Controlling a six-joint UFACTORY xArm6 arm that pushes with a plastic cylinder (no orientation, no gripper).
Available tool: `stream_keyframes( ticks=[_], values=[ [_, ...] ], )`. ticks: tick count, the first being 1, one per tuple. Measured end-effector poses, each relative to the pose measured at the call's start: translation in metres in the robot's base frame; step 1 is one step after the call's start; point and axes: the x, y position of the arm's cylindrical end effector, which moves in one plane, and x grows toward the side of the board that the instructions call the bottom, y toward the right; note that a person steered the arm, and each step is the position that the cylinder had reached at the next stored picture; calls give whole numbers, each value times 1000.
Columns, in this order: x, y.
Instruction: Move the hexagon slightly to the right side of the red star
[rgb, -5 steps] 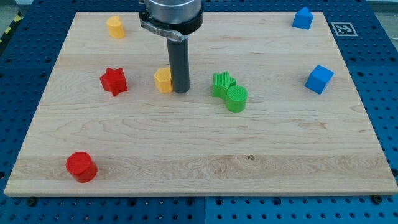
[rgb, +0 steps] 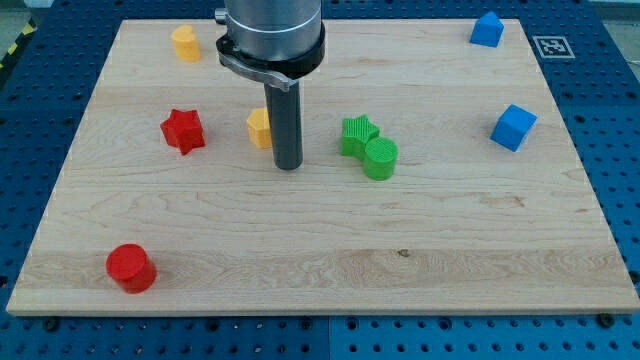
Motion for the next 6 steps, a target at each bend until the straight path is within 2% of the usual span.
stream_keyframes(
  ticks=[2, 5, 6],
  values=[
    [-28, -10],
    [-42, -12],
    [-35, -17]
  ],
)
